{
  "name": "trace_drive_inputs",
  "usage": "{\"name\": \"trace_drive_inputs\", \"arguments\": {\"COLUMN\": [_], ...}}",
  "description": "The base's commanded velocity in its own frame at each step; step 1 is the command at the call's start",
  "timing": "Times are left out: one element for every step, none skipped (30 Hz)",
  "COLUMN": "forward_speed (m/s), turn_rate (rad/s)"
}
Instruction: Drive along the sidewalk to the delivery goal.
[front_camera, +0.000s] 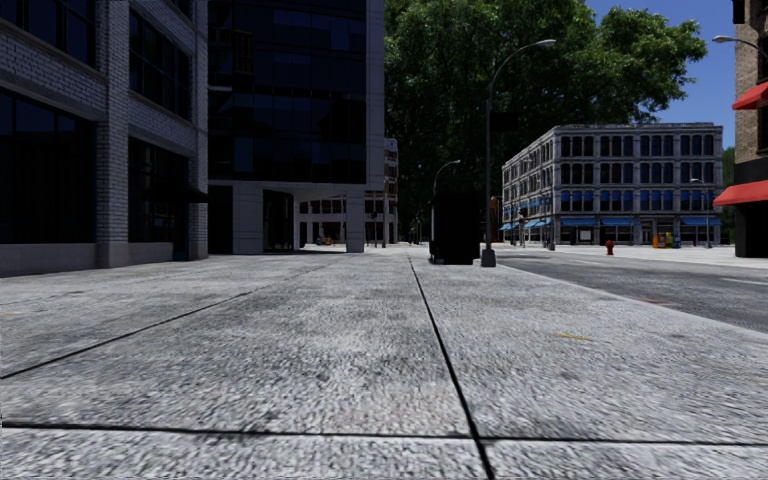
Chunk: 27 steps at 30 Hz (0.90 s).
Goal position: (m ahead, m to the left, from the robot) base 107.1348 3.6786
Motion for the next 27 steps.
{"name": "trace_drive_inputs", "arguments": {"forward_speed": [2.00, 2.00, 2.00, 2.00, 2.00, 2.00, 2.00, 2.00, 2.00, 2.00, 2.00, 2.00, 2.00, 2.00, 2.00, 2.00, 2.00, 2.00, 2.00, 2.00, 2.00, 2.00, 2.00, 2.00, 2.00, 2.00, 2.00], "turn_rate": [0.00, 0.00, 0.00, 0.00, 0.00, 0.00, 0.00, 0.00, 0.00, 0.00, 0.00, 0.00, 0.00, 0.00, 0.00, 0.00, 0.00, 0.00, 0.00, 0.00, 0.00, 0.00, 0.00, 0.00, 0.00, 0.00, 0.00]}}
